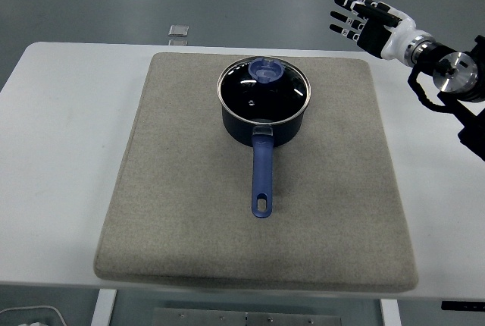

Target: Lift the pot lid and place it to the right of the pot.

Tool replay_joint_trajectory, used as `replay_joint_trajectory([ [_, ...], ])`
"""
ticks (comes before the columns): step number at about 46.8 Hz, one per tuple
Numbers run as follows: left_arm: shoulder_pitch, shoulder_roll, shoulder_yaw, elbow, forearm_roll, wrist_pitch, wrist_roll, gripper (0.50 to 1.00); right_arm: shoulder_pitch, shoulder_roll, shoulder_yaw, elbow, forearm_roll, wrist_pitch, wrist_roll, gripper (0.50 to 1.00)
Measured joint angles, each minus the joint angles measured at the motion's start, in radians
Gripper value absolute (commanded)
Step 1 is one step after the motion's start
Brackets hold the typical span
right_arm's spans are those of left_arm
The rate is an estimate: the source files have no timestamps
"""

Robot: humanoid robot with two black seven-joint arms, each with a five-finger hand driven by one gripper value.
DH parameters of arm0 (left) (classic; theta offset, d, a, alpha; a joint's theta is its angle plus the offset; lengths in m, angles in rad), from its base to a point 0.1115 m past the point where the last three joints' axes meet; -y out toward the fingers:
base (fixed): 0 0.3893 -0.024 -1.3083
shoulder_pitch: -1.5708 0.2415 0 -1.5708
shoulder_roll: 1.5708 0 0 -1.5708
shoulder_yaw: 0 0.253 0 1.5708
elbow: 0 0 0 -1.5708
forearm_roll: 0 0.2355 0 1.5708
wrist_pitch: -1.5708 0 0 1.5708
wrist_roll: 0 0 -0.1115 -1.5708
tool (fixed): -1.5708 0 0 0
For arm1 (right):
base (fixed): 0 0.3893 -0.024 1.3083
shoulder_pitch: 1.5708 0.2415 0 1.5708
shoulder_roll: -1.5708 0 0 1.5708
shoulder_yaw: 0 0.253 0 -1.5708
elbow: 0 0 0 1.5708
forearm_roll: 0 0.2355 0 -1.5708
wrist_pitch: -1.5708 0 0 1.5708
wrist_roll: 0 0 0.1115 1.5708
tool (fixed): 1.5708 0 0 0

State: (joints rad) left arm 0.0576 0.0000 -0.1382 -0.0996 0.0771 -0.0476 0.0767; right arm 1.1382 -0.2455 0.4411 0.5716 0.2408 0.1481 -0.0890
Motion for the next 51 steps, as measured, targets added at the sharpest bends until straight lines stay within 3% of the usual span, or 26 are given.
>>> replay_joint_trajectory([
  [32, -0.009, 0.000, -0.005, 0.003, -0.001, 0.000, 0.000, 1.000, 0.017, -0.003, -0.006, 0.002, -0.019, -0.017, 0.003, 0.924],
  [51, -0.009, 0.000, -0.005, 0.003, -0.001, 0.000, 0.000, 1.000, 0.044, 0.000, -0.011, 0.005, -0.043, 0.007, 0.015, 0.924],
])
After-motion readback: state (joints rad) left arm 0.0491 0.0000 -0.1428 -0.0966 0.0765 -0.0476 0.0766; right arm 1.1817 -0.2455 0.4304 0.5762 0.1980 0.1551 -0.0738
